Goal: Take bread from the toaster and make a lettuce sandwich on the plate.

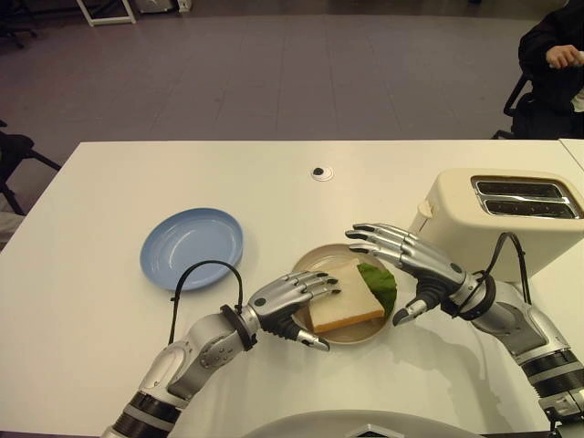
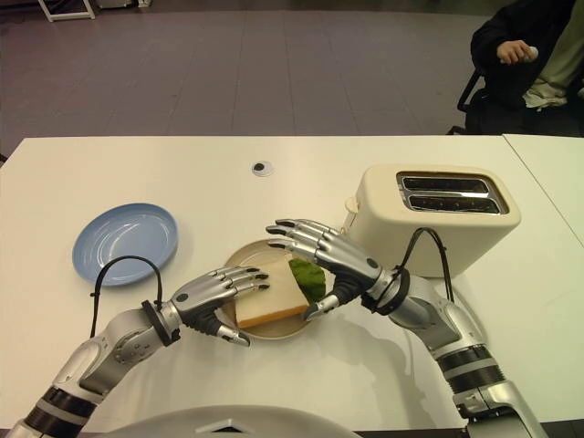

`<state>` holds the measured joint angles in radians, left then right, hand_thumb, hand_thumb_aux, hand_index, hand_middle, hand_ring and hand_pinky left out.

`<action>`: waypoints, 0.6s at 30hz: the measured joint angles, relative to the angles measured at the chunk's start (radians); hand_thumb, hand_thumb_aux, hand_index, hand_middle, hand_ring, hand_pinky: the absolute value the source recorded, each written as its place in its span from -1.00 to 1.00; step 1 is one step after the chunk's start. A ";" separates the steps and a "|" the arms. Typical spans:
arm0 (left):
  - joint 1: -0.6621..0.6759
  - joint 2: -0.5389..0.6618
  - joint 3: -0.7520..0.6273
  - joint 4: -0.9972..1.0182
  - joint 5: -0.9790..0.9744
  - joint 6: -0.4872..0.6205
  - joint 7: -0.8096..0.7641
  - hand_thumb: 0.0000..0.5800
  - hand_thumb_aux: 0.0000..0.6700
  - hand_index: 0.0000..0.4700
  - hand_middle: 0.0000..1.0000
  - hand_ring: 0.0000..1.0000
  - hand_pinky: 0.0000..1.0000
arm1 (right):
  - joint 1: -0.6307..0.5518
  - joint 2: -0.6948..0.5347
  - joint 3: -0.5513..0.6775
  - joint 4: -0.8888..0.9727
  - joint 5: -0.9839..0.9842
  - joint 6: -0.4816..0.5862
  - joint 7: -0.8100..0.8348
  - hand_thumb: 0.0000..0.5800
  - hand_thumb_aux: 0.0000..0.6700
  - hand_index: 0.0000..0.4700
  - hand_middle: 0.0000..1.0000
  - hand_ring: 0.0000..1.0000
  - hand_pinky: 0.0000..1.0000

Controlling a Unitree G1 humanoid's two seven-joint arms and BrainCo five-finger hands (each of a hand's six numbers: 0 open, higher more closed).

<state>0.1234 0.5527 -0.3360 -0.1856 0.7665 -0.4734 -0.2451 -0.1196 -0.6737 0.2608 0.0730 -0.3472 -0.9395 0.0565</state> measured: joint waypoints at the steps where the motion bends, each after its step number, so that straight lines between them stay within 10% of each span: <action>1: 0.000 0.000 -0.005 -0.004 0.011 0.007 0.011 -1.00 -1.00 -1.00 -1.00 -1.00 -1.00 | 0.002 0.000 -0.004 -0.003 0.024 0.004 0.013 -1.00 -1.00 -1.00 -1.00 -1.00 -1.00; 18: -0.002 -0.071 0.005 -0.080 0.196 0.092 0.242 -1.00 -1.00 -1.00 -1.00 -1.00 -1.00 | 0.020 0.044 -0.074 0.005 0.102 0.015 0.127 -1.00 -1.00 -1.00 -1.00 -1.00 -1.00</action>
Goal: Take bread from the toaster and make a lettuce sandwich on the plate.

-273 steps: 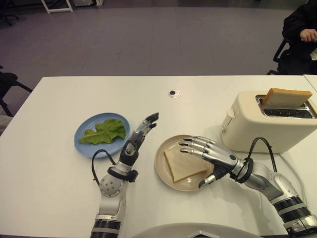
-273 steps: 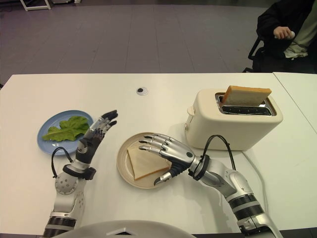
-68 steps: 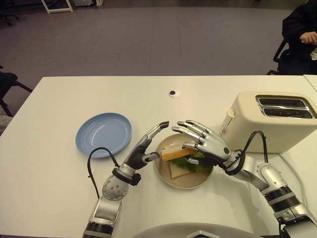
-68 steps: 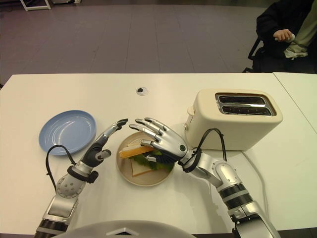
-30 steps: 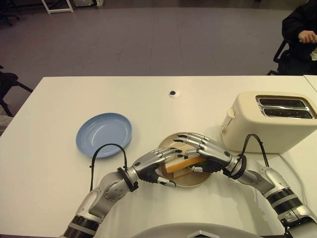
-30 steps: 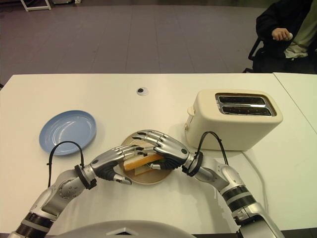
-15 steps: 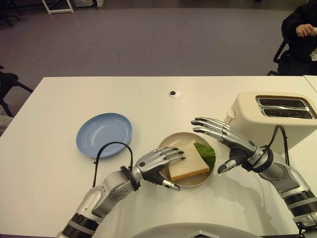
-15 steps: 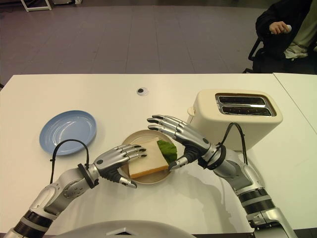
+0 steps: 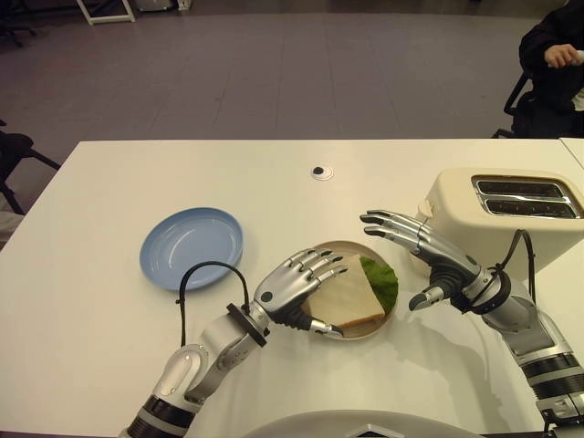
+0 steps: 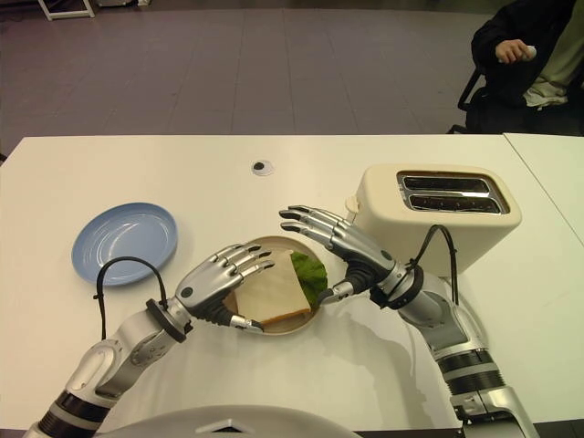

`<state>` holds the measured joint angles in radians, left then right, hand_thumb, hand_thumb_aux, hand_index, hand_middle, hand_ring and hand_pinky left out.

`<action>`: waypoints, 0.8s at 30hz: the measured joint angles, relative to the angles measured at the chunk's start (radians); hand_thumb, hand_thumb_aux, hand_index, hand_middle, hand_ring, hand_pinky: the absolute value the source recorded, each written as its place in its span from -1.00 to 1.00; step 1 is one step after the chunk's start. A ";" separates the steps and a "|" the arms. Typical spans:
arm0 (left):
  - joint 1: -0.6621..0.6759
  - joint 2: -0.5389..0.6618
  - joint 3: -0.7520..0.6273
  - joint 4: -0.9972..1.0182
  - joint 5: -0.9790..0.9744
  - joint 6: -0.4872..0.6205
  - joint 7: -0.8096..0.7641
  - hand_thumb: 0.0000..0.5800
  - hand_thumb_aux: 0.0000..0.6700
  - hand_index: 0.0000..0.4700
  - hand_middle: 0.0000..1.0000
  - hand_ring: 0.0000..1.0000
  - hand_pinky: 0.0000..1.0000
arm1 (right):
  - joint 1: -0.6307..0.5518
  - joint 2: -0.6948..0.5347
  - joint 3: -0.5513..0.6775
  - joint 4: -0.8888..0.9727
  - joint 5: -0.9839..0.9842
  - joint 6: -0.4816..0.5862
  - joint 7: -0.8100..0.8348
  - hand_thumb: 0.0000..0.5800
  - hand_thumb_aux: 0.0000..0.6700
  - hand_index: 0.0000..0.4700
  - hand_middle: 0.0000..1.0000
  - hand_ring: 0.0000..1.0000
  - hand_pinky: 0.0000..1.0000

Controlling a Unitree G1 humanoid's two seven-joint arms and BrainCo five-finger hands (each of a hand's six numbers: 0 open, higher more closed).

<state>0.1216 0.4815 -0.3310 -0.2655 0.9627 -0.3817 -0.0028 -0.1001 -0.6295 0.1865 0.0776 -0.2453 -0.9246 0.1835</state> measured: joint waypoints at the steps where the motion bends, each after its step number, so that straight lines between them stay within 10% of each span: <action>1: 0.000 0.002 0.008 -0.002 -0.001 0.000 0.004 -1.00 -1.00 -1.00 -1.00 -1.00 -1.00 | 0.000 0.001 0.000 0.001 0.000 0.000 0.003 -1.00 -1.00 -1.00 -1.00 -1.00 -1.00; 7: 0.092 0.065 0.106 -0.153 -0.355 -0.047 -0.101 -1.00 -1.00 -1.00 -1.00 -1.00 -1.00 | 0.067 -0.084 -0.001 -0.056 0.149 0.034 0.132 -1.00 -1.00 -1.00 -1.00 -1.00 -1.00; 8: 0.131 0.098 0.139 -0.186 -0.448 -0.058 -0.137 -0.34 -0.64 -0.64 -1.00 -1.00 -1.00 | 0.104 -0.122 -0.008 -0.097 0.188 0.046 0.166 -0.33 -0.63 -0.63 -0.25 -0.25 -0.25; 9: 0.162 0.131 0.170 -0.209 -0.521 -0.066 -0.169 -0.05 -0.45 -0.45 -0.50 -0.50 -0.50 | 0.140 -0.157 -0.019 -0.135 0.215 0.053 0.194 0.65 0.16 0.16 0.45 0.45 0.45; 10: 0.189 0.166 0.194 -0.223 -0.580 -0.074 -0.206 0.57 0.07 0.07 0.98 0.98 0.98 | 0.172 -0.190 -0.028 -0.174 0.235 0.068 0.220 1.00 0.99 0.99 0.92 0.92 0.92; 12: 0.252 0.234 0.215 -0.235 -0.655 -0.102 -0.284 1.00 0.98 0.98 1.00 1.00 1.00 | 0.241 -0.242 -0.029 -0.246 0.236 0.111 0.284 1.00 1.00 1.00 0.92 0.92 0.92; 24: 0.283 0.266 0.068 -0.121 -0.476 -0.131 -0.474 1.00 1.00 1.00 1.00 1.00 1.00 | 0.328 -0.148 0.132 -0.270 -0.170 0.326 0.366 1.00 1.00 1.00 0.91 0.91 0.91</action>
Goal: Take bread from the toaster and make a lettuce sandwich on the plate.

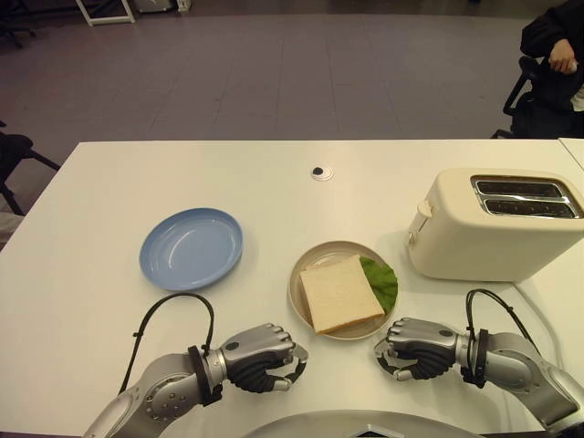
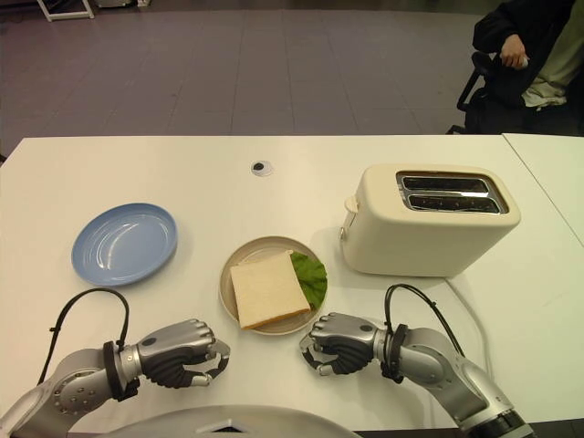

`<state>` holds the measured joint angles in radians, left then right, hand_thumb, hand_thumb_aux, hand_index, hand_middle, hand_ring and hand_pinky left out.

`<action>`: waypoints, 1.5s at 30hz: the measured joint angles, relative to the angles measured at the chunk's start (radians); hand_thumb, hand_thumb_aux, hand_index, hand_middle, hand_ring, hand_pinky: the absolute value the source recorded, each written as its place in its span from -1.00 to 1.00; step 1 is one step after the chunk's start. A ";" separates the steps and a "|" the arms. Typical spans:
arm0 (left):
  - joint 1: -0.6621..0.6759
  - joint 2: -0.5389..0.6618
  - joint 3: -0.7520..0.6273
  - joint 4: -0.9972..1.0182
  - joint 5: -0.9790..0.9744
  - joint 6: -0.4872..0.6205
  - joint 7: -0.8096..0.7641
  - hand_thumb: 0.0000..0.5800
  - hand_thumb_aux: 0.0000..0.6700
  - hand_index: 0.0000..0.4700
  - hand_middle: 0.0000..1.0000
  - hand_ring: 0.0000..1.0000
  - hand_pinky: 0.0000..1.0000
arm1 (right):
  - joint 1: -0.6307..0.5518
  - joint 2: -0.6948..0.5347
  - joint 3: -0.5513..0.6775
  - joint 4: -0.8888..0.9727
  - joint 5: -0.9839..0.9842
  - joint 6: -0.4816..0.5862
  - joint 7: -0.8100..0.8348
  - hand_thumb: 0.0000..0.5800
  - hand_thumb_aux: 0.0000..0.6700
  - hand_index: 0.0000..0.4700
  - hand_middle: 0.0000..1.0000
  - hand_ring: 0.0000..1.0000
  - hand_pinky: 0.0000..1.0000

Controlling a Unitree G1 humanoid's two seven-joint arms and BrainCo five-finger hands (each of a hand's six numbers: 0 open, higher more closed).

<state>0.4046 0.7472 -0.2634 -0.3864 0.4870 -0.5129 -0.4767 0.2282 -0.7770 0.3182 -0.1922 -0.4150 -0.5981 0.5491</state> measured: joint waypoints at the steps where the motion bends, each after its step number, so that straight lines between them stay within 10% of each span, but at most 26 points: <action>1: -0.020 -0.021 -0.013 0.023 0.055 0.001 0.018 1.00 1.00 1.00 1.00 1.00 1.00 | -0.010 0.014 0.007 0.006 -0.015 0.002 -0.007 1.00 1.00 1.00 0.91 0.91 0.91; 11: -0.203 -0.187 -0.117 0.156 0.359 0.027 0.249 1.00 1.00 1.00 1.00 1.00 1.00 | -0.124 0.095 0.053 0.114 -0.100 0.013 -0.082 1.00 1.00 1.00 0.91 0.91 0.91; 29: -0.629 -0.336 -0.132 0.713 0.307 0.056 0.505 1.00 1.00 1.00 1.00 1.00 1.00 | -0.441 0.275 0.097 0.487 -0.203 0.089 -0.366 1.00 1.00 1.00 0.64 0.64 0.64; 30: -0.624 -0.332 -0.133 0.709 0.306 0.055 0.512 0.99 0.84 0.84 1.00 1.00 1.00 | -0.438 0.268 0.095 0.482 -0.204 0.085 -0.381 0.78 0.34 0.34 0.30 0.30 0.30; 31: -0.608 -0.326 -0.133 0.693 0.305 0.055 0.516 0.76 0.30 0.30 0.79 0.79 0.79 | -0.430 0.260 0.082 0.471 -0.206 0.081 -0.394 -0.18 -0.54 -0.54 -0.14 -0.14 -0.14; 32: -0.591 -0.317 -0.131 0.669 0.301 0.056 0.515 0.49 -0.01 -0.01 0.52 0.52 0.52 | -0.419 0.250 0.070 0.457 -0.206 0.079 -0.402 -1.00 -1.00 -1.00 -0.65 -0.65 -0.65; 34: -0.515 -0.299 -0.117 0.572 0.257 0.056 0.491 -0.82 -0.91 -0.91 -0.51 -0.51 -0.51 | -0.386 0.224 0.031 0.393 -0.180 0.049 -0.416 -1.00 -1.00 -1.00 -1.00 -1.00 -1.00; 35: -0.465 -0.293 -0.110 0.510 0.223 0.054 0.473 -1.00 -1.00 -1.00 -1.00 -1.00 -1.00 | -0.363 0.207 0.006 0.353 -0.142 0.023 -0.415 -1.00 -1.00 -1.00 -1.00 -1.00 -1.00; 45: -0.146 -0.335 0.042 0.168 -0.519 -0.040 0.341 -1.00 -1.00 -1.00 -1.00 -1.00 -1.00 | -0.084 0.176 -0.012 0.161 0.613 -0.130 -0.116 -1.00 -1.00 -1.00 -1.00 -1.00 -1.00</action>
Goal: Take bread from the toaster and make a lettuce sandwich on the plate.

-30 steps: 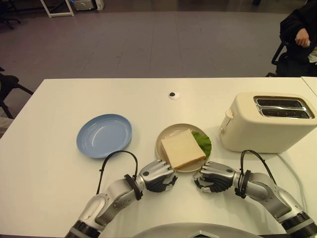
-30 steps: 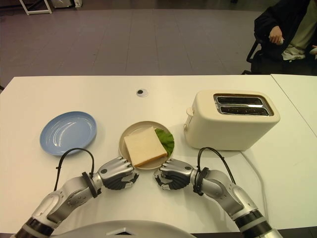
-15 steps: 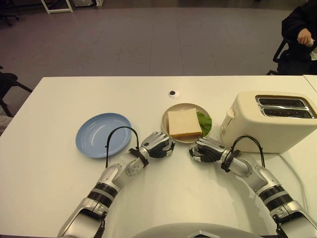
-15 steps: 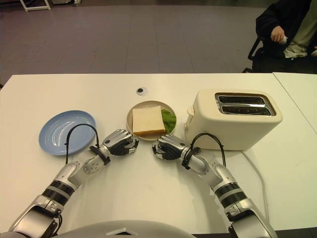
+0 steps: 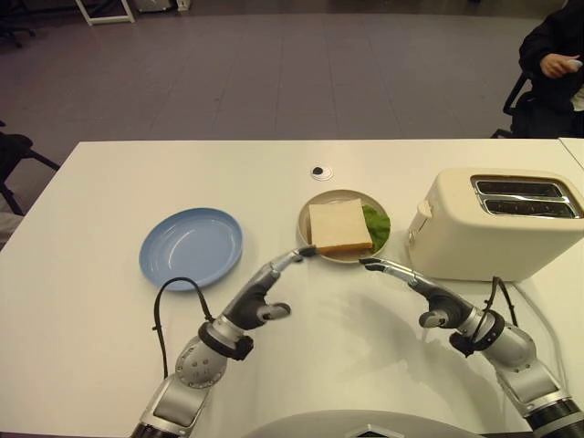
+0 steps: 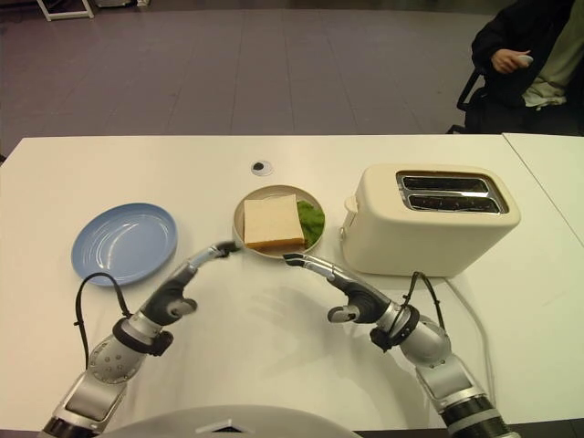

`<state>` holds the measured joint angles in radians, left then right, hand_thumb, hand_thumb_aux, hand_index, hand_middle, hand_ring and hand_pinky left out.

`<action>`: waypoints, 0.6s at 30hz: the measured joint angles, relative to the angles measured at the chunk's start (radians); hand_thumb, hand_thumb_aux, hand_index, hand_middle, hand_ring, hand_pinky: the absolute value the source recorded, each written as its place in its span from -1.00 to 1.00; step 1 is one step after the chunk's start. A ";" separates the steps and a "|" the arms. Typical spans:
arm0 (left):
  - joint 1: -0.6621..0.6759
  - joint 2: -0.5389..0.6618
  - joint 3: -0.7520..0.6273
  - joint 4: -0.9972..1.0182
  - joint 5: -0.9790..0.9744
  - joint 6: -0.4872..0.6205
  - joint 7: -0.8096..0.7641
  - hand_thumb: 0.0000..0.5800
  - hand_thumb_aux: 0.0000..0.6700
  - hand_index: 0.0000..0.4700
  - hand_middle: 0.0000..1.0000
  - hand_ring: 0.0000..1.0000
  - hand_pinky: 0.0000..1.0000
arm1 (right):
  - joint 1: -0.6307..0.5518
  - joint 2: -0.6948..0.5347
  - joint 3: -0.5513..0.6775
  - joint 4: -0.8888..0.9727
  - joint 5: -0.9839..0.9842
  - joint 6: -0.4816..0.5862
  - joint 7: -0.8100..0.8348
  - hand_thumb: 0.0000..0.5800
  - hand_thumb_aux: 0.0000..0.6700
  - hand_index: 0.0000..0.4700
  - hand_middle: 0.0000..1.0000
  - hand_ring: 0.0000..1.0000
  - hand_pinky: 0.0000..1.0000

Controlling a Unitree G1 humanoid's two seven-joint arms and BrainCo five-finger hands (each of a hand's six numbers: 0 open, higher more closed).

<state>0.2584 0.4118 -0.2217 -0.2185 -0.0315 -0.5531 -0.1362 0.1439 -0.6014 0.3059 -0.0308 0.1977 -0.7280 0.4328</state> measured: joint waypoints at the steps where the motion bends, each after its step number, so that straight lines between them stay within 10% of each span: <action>1: -0.007 -0.021 0.014 0.007 -0.051 0.000 -0.006 -1.00 -1.00 -1.00 -1.00 -1.00 -1.00 | -0.008 0.037 -0.001 0.005 0.019 0.000 0.000 -1.00 -1.00 -1.00 -1.00 -1.00 -1.00; 18: -0.073 -0.174 0.078 0.148 -0.181 -0.048 -0.156 -1.00 -1.00 -1.00 -1.00 -1.00 -1.00 | -0.067 0.237 -0.137 0.089 0.290 0.006 0.222 -1.00 -1.00 -1.00 -1.00 -1.00 -1.00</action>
<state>0.1853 0.2379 -0.1433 -0.0702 -0.2129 -0.6008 -0.2925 0.0773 -0.3645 0.1688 0.0585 0.4876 -0.7222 0.6553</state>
